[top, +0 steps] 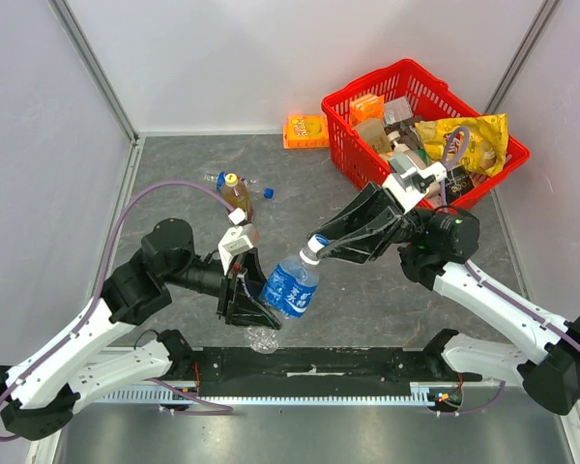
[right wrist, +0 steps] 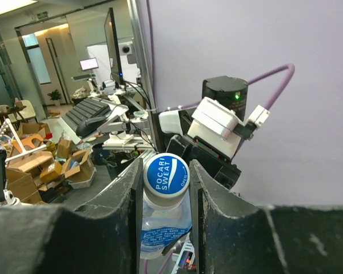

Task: Unscrew the bottle caps
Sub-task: Place the bottle cap at the center of the board.

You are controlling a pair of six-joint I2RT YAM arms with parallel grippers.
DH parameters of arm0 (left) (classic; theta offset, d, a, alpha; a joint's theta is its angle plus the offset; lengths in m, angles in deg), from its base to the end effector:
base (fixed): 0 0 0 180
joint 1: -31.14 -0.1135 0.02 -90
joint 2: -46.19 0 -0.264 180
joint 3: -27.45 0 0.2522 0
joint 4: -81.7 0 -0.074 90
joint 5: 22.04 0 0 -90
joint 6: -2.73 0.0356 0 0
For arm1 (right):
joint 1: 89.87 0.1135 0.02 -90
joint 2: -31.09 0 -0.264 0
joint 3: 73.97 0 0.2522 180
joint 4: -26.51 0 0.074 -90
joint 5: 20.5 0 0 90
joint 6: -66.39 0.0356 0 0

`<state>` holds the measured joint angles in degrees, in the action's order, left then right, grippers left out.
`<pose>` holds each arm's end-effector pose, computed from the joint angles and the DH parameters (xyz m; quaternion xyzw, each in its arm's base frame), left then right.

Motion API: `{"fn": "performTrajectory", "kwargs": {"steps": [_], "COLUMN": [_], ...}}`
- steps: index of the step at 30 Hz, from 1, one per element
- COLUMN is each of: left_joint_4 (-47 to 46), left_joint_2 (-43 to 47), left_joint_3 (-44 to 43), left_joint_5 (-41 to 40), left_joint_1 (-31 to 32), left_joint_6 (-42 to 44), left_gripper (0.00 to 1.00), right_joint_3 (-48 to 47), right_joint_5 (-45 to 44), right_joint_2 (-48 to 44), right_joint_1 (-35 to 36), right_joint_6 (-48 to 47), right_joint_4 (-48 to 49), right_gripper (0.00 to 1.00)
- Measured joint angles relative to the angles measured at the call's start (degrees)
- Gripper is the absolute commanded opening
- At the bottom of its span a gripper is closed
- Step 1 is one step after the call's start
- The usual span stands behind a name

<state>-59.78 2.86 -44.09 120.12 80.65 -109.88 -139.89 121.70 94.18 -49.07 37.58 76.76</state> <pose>0.0724 -0.1281 0.3967 0.4343 0.6052 -0.6116 0.2665 0.1406 0.1585 0.4380 -0.3604 0.3537 0.7496 0.4279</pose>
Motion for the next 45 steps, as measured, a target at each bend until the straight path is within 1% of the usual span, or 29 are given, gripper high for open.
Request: {"fn": "performTrajectory", "kwargs": {"steps": [7, 14, 18, 21, 27, 30, 33, 36, 42, 45], "left_joint_4": [-2.9, -2.4, -1.7, -1.0, -0.2, 0.9, 1.9, 3.0, 4.7, 5.8], "left_joint_2": [-0.6, -1.5, -0.5, 1.0, 2.7, 2.7, 2.6, 2.6, 2.2, 1.3], "left_joint_3": [0.9, 1.9, 1.9, 1.9, 1.7, 0.1, -1.9, -3.7, -4.7, -4.4], "left_joint_5": [5.0, 5.3, 5.4, 5.4, 4.1, 1.2, -3.0, -9.2, -25.6, -35.2], "left_joint_1": [0.0, 0.0, 0.0, 0.0, 0.0, 0.0, 0.0, 0.0, 0.0, 0.0], "left_joint_6": [-1.0, -1.0, -1.0, -1.0, -1.0, -1.0, -1.0, -1.0, -1.0, -1.6], "left_gripper": [0.02, 0.02, 0.02, 0.02, 0.02, 0.02, 0.02, 0.02, 0.02, 0.02], "right_joint_3": [0.0, 0.0, 0.0, 0.0, 0.0, 0.5, 3.4, 7.0, 13.7, 16.0], "right_joint_5": [0.5, -1.3, -3.5, -5.9, -12.5, -15.7, -18.1, -20.5, -26.4, -29.0], "right_joint_2": [0.0, 0.0, -0.6, -1.7, -4.5, -4.7, -4.6, -3.5, 0.7, 4.1], "right_joint_1": [0.0, -0.1, -0.2, -0.2, -0.4, -0.5, -0.5, -0.5, -0.5, -0.5], "right_joint_6": [2.8, 2.2, -1.0, -5.0, -16.0, -20.3, -22.6, -24.1, -26.9, -28.8], "right_joint_4": [4.5, 3.7, -2.4, -9.7, -25.7, -31.3, -33.9, -35.5, -36.6, -36.7], "right_gripper": [0.00, 0.00, 0.00, 0.00, 0.00, 0.00, 0.00, 0.00, 0.00, 0.00]}}
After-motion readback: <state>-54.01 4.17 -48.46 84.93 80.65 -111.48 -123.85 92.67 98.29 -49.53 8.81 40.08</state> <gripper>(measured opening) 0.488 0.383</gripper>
